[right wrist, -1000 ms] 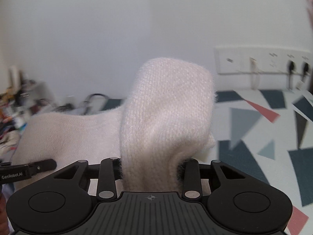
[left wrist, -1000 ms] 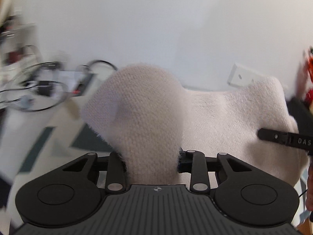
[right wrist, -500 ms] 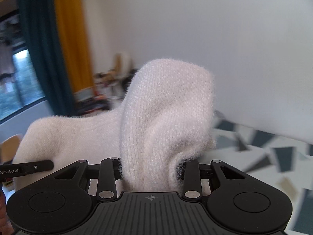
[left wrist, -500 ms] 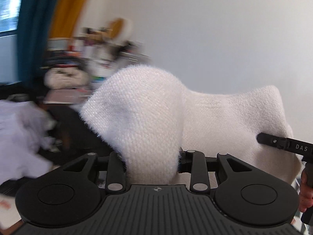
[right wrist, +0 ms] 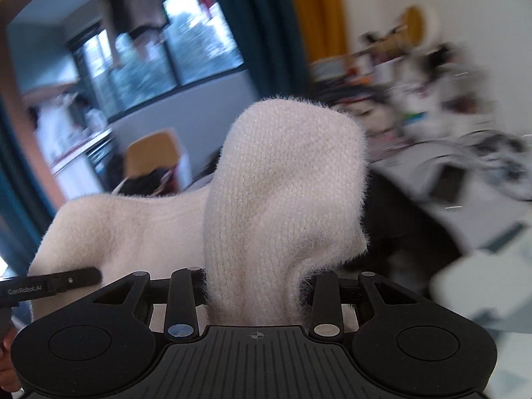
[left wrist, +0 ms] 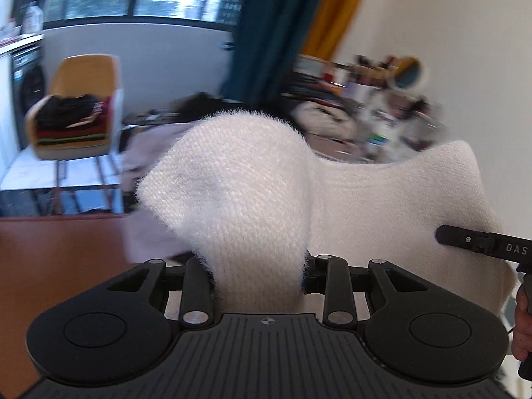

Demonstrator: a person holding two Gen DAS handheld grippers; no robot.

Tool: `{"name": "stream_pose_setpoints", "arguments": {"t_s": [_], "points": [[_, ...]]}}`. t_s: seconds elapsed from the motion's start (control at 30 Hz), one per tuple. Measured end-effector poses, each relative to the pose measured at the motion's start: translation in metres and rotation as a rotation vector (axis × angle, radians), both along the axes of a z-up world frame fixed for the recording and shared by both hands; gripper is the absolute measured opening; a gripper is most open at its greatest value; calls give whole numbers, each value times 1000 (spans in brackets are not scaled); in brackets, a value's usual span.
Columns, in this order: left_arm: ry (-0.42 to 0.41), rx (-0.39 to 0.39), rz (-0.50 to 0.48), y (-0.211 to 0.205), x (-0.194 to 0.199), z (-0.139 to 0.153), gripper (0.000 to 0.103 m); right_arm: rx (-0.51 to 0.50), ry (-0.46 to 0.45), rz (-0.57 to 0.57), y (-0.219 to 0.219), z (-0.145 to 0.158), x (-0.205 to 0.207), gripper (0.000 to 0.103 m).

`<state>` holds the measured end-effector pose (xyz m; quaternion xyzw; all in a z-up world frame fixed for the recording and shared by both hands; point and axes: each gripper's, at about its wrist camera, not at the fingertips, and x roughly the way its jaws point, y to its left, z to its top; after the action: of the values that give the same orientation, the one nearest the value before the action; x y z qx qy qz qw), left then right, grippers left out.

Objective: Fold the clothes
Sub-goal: 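Carry the held sweater with both grippers over to the mustard chair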

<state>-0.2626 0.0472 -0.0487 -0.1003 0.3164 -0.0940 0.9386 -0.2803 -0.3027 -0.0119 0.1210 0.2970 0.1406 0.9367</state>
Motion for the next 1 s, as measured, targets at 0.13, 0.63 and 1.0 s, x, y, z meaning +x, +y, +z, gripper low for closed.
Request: {"name": "stream_pose_setpoints", "arguments": {"t_s": [0.13, 0.63, 1.0], "points": [[10, -21, 81, 86, 30, -9, 33, -12, 42, 81, 111, 0, 45, 31], [39, 17, 231, 268, 137, 1, 33, -32, 54, 260, 372, 10, 173, 31], [110, 60, 329, 349, 245, -18, 33, 22, 104, 366, 461, -34, 325, 31]]}}
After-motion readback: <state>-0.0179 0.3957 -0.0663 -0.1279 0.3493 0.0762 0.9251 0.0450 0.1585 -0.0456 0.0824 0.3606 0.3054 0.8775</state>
